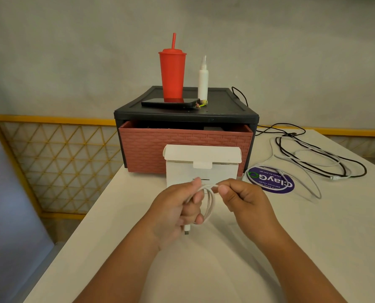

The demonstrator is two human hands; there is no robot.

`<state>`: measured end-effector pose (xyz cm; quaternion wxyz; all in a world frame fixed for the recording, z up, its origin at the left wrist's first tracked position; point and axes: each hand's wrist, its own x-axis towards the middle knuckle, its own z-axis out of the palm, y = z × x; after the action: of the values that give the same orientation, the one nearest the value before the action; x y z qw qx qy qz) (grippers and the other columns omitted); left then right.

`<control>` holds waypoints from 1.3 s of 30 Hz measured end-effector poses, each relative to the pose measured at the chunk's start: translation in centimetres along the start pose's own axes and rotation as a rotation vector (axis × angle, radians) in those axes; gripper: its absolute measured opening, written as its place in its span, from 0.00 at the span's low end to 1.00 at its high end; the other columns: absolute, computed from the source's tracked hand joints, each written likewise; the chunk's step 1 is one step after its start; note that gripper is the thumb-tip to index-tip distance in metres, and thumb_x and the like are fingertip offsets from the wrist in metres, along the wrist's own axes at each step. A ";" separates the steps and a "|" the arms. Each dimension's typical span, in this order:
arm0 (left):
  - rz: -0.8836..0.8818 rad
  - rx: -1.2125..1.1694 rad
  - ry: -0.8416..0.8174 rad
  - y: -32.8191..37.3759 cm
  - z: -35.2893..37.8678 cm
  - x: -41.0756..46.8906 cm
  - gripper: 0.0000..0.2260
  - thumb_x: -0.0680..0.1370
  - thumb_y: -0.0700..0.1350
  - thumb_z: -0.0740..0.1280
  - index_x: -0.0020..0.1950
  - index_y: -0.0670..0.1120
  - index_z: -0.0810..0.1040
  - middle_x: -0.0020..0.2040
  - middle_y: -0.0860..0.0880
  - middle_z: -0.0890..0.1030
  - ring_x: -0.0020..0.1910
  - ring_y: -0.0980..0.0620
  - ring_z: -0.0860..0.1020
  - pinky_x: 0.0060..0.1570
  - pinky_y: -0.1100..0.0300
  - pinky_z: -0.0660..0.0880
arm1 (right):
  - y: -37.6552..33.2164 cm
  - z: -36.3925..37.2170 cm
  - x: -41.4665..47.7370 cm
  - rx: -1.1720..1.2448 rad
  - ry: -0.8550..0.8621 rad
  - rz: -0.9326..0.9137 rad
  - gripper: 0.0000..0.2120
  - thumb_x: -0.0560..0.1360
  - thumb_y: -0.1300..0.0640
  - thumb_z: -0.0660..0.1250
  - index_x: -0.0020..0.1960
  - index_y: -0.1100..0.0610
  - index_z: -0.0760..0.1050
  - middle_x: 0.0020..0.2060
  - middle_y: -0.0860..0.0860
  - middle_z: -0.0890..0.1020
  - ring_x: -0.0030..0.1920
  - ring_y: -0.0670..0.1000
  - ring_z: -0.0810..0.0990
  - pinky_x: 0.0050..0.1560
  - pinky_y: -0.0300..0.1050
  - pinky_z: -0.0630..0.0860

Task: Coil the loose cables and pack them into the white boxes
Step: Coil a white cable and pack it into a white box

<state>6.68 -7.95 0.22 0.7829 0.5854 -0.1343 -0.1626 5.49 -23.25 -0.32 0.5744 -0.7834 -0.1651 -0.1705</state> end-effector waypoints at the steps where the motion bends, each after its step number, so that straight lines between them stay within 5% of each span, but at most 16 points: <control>1: -0.020 -0.093 -0.003 0.2 0.0 0.0 0.17 0.72 0.52 0.62 0.25 0.47 0.69 0.20 0.55 0.57 0.18 0.57 0.55 0.28 0.63 0.69 | 0.0 0.1 0.0 0.003 -0.006 0.019 0.12 0.76 0.61 0.61 0.38 0.50 0.76 0.23 0.36 0.75 0.29 0.36 0.74 0.35 0.26 0.67; 6: -0.013 -0.499 0.018 0.6 -0.3 0.0 0.15 0.72 0.48 0.58 0.27 0.44 0.72 0.19 0.54 0.58 0.15 0.58 0.57 0.25 0.65 0.69 | 0.6 0.2 0.0 -0.067 -0.048 0.080 0.12 0.78 0.60 0.60 0.41 0.48 0.77 0.23 0.33 0.74 0.30 0.34 0.74 0.35 0.28 0.66; 11: 0.037 -0.725 0.077 0.8 -0.5 0.0 0.16 0.72 0.46 0.59 0.37 0.39 0.83 0.19 0.53 0.60 0.16 0.58 0.59 0.26 0.66 0.71 | 1.2 1.1 -0.3 -0.197 -0.143 0.115 0.12 0.79 0.58 0.60 0.57 0.53 0.79 0.26 0.31 0.74 0.34 0.29 0.73 0.38 0.24 0.66; 15: 0.101 -0.759 0.105 0.8 -0.8 0.3 0.17 0.74 0.46 0.58 0.50 0.36 0.80 0.20 0.53 0.63 0.17 0.57 0.62 0.31 0.66 0.76 | 1.4 1.6 -0.4 -0.336 -0.227 0.076 0.11 0.79 0.57 0.60 0.57 0.56 0.79 0.47 0.39 0.81 0.49 0.38 0.76 0.49 0.28 0.69; 17: 0.147 -0.699 0.116 0.9 -0.8 0.5 0.17 0.76 0.46 0.57 0.55 0.36 0.76 0.22 0.53 0.66 0.19 0.58 0.65 0.33 0.66 0.76 | 1.5 1.7 -0.6 -0.386 -0.295 0.057 0.10 0.79 0.57 0.60 0.45 0.58 0.80 0.39 0.44 0.82 0.41 0.44 0.76 0.45 0.40 0.71; 19: 0.190 -0.609 0.124 0.7 -0.8 0.6 0.16 0.79 0.45 0.55 0.58 0.37 0.74 0.25 0.52 0.71 0.24 0.57 0.68 0.35 0.66 0.76 | 1.5 1.9 -0.9 -0.421 -0.336 0.028 0.16 0.79 0.57 0.60 0.32 0.53 0.70 0.26 0.41 0.73 0.32 0.44 0.70 0.35 0.36 0.63; 23: 0.270 -0.208 0.154 0.1 -0.6 0.7 0.12 0.81 0.39 0.52 0.59 0.44 0.73 0.35 0.51 0.82 0.32 0.57 0.77 0.38 0.66 0.74 | 1.3 2.1 -1.1 -0.457 -0.395 -0.015 0.14 0.78 0.56 0.60 0.35 0.62 0.69 0.26 0.46 0.68 0.30 0.47 0.64 0.32 0.42 0.58; 29: 0.320 0.575 0.182 -1.6 -0.3 1.1 0.14 0.82 0.38 0.53 0.50 0.58 0.69 0.37 0.56 0.79 0.35 0.63 0.74 0.42 0.68 0.70 | 1.0 1.5 -1.1 -0.444 -0.327 -0.018 0.16 0.75 0.57 0.63 0.29 0.53 0.70 0.22 0.44 0.69 0.28 0.46 0.69 0.30 0.40 0.62; 33: 0.289 0.685 0.099 -2.5 -0.6 1.5 0.10 0.81 0.39 0.55 0.52 0.53 0.70 0.40 0.57 0.76 0.38 0.64 0.74 0.46 0.69 0.69 | 0.5 1.2 -0.9 -0.312 -0.230 0.005 0.08 0.73 0.60 0.67 0.35 0.56 0.79 0.23 0.42 0.73 0.27 0.44 0.71 0.31 0.39 0.66; 36: 0.190 0.550 0.001 -2.4 -0.7 1.3 0.11 0.80 0.46 0.59 0.44 0.40 0.75 0.30 0.56 0.73 0.30 0.59 0.71 0.35 0.68 0.68 | -0.2 0.6 -0.8 -0.209 -0.213 0.017 0.08 0.72 0.63 0.68 0.36 0.58 0.81 0.27 0.42 0.81 0.26 0.41 0.71 0.32 0.30 0.65; 39: 0.136 0.472 -0.099 -1.9 -0.7 0.9 0.17 0.70 0.60 0.61 0.34 0.47 0.73 0.23 0.56 0.68 0.25 0.57 0.66 0.33 0.65 0.66 | -0.1 0.1 -0.5 -0.150 -0.116 0.028 0.07 0.71 0.63 0.71 0.34 0.56 0.80 0.25 0.40 0.78 0.26 0.40 0.71 0.32 0.29 0.66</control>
<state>7.60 -8.25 -1.81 0.6259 0.7330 -0.2460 -0.1023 5.02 -23.19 -0.43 0.5058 -0.8351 -0.1741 -0.1285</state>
